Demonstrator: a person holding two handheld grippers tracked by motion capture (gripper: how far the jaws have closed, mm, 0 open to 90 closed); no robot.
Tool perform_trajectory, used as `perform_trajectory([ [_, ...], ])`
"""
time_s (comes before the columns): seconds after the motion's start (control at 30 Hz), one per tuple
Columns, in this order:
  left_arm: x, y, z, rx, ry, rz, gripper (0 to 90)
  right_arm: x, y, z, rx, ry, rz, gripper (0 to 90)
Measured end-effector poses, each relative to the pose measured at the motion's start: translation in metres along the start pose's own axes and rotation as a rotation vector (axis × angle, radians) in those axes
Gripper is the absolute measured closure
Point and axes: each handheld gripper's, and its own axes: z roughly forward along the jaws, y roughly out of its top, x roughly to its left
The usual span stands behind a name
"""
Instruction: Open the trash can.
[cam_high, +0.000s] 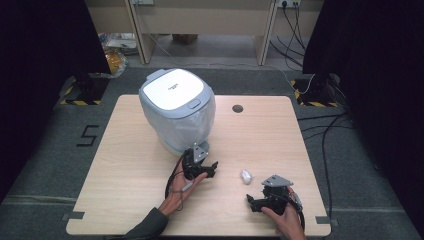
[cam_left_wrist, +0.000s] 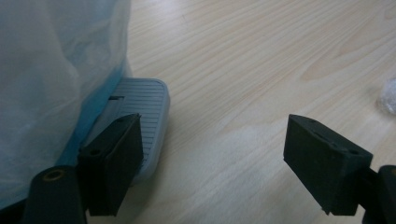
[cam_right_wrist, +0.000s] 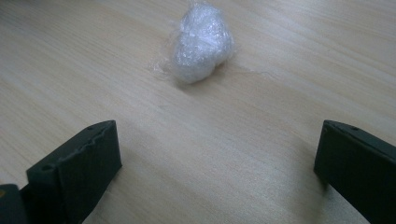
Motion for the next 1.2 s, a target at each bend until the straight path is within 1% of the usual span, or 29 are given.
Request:
perform_trajectory([
  [0.07, 0.002, -0.002, -0.002, 0.001, 0.006, 0.003, 19.3, 0.000, 0.000, 0.000, 0.000, 0.000, 0.000, 0.5],
  [0.23, 0.009, -0.009, -0.014, -0.006, -0.008, -0.005, 19.3, 0.000, 0.000, 0.000, 0.002, 0.000, 0.000, 0.5],
  [0.37, 0.013, -0.011, -0.018, -0.032, -0.038, -0.032, 19.3, 0.000, 0.000, 0.000, 0.002, 0.000, -0.001, 0.5],
  [0.4, 0.014, -0.012, -0.018, -0.050, -0.044, -0.035, 20.5, 0.000, 0.000, 0.000, 0.002, 0.000, 0.000, 0.5],
  [0.43, 0.014, -0.013, -0.018, -0.063, -0.057, -0.040, 20.5, 0.000, 0.000, 0.000, 0.002, 0.000, 0.000, 0.5],
  [0.47, 0.013, -0.013, -0.017, -0.078, -0.079, -0.052, 21.8, 0.000, 0.000, 0.000, 0.002, 0.000, -0.001, 0.5],
  [0.5, 0.013, -0.012, -0.017, -0.085, -0.088, -0.056, 21.7, 0.000, 0.000, 0.000, 0.001, 0.000, -0.001, 0.4],
  [0.57, 0.012, -0.011, -0.014, -0.085, -0.092, -0.048, 20.7, 0.000, 0.000, 0.000, 0.001, 0.000, -0.002, 0.5],
  [0.6, 0.012, -0.010, -0.011, -0.089, -0.087, -0.054, 20.7, 0.000, 0.000, 0.000, 0.001, 0.000, -0.001, 0.5],
  [0.67, 0.013, -0.008, -0.009, -0.087, -0.097, -0.071, 20.2, 0.000, 0.000, 0.000, 0.002, 0.000, -0.001, 0.5],
  [0.83, 0.014, -0.009, -0.008, -0.083, -0.105, -0.070, 20.5, 0.000, 0.000, 0.000, 0.001, 0.000, -0.001, 0.5],
  [0.87, 0.014, -0.009, -0.007, -0.081, -0.098, -0.051, 20.5, 0.000, 0.000, 0.000, 0.002, 0.000, -0.001, 0.5],
  [0.9, 0.014, -0.009, -0.007, -0.081, -0.098, -0.051, 20.5, 0.000, 0.000, 0.000, 0.002, 0.000, -0.001, 0.5],
  [0.93, 0.013, -0.009, -0.006, -0.072, -0.092, -0.037, 20.5, 0.000, 0.000, 0.000, 0.001, -0.001, -0.001, 0.5],
  [1.0, 0.013, -0.009, -0.005, -0.065, -0.087, -0.031, 20.5, 0.000, 0.000, 0.000, 0.001, -0.001, 0.000, 0.5],
  [1.2, 0.015, -0.009, -0.005, -0.057, -0.104, -0.047, 20.6, 0.000, 0.000, 0.000, 0.001, 0.000, -0.001, 0.5],
])
